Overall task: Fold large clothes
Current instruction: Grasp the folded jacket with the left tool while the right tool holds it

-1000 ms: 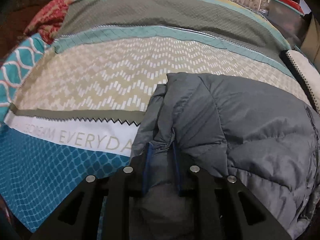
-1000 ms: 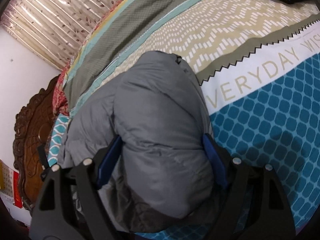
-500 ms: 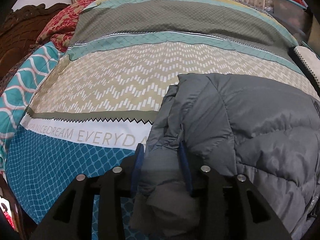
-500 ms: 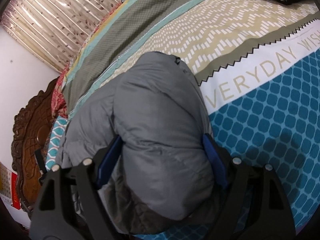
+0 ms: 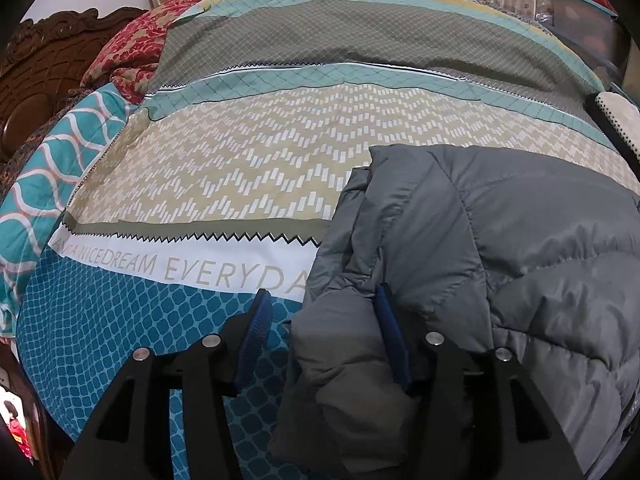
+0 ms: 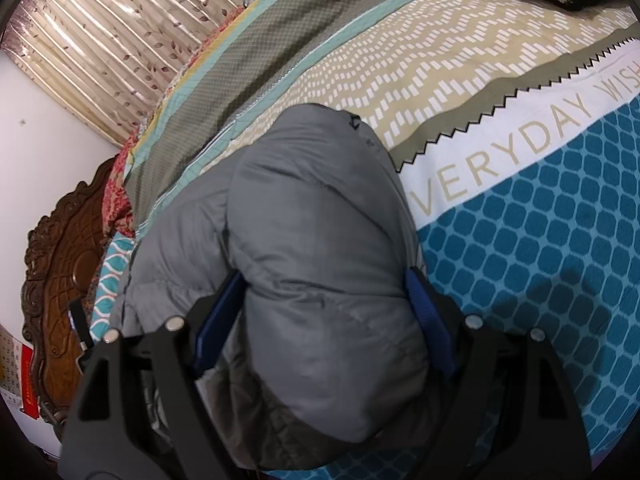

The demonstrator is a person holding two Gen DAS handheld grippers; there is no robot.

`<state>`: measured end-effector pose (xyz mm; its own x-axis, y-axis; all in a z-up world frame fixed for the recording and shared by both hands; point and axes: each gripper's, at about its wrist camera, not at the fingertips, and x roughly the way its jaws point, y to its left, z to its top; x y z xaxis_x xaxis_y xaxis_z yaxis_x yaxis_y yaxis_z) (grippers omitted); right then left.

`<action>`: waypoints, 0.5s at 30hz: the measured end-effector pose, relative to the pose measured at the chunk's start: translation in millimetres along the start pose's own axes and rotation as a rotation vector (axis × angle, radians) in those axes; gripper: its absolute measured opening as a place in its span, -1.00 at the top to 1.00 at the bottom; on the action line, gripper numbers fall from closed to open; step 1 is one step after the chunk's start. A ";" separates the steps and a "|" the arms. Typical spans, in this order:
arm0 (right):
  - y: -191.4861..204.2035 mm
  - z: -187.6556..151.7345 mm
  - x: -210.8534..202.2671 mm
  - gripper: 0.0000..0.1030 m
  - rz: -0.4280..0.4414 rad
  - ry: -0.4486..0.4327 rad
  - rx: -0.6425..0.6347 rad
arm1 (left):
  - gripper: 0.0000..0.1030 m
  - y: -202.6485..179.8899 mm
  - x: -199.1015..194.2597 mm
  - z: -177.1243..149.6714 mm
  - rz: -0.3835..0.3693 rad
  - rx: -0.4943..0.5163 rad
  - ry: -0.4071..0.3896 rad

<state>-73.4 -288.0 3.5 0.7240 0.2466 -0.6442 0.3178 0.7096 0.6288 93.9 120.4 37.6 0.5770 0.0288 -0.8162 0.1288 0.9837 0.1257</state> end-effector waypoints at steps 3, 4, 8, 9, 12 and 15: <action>0.1 -0.6 0.0 -0.51 0.001 -0.001 0.001 | -0.63 -2.4 -0.8 0.0 0.015 0.015 -0.002; 0.2 -0.4 -0.1 -0.51 0.000 -0.001 0.001 | -0.63 -3.6 -1.1 0.0 0.020 0.021 -0.004; -0.6 1.0 -0.2 -0.51 0.002 0.000 0.000 | -0.63 -3.9 -1.5 0.0 0.025 0.022 -0.004; -0.7 1.2 -0.3 -0.51 0.002 0.000 0.000 | -0.63 -4.0 -1.5 0.0 0.025 0.022 -0.005; -0.6 0.6 -0.4 -0.51 0.003 -0.001 0.001 | -0.63 -4.8 -1.3 -0.1 0.030 0.027 -0.006; -0.8 0.6 -0.4 -0.51 0.003 -0.001 0.001 | -0.63 -5.7 -0.8 -0.3 0.033 0.032 -0.006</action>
<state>-73.6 -289.1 3.5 0.7255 0.2481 -0.6420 0.3163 0.7082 0.6311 92.5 114.8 37.3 0.5860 0.0597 -0.8081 0.1357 0.9760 0.1704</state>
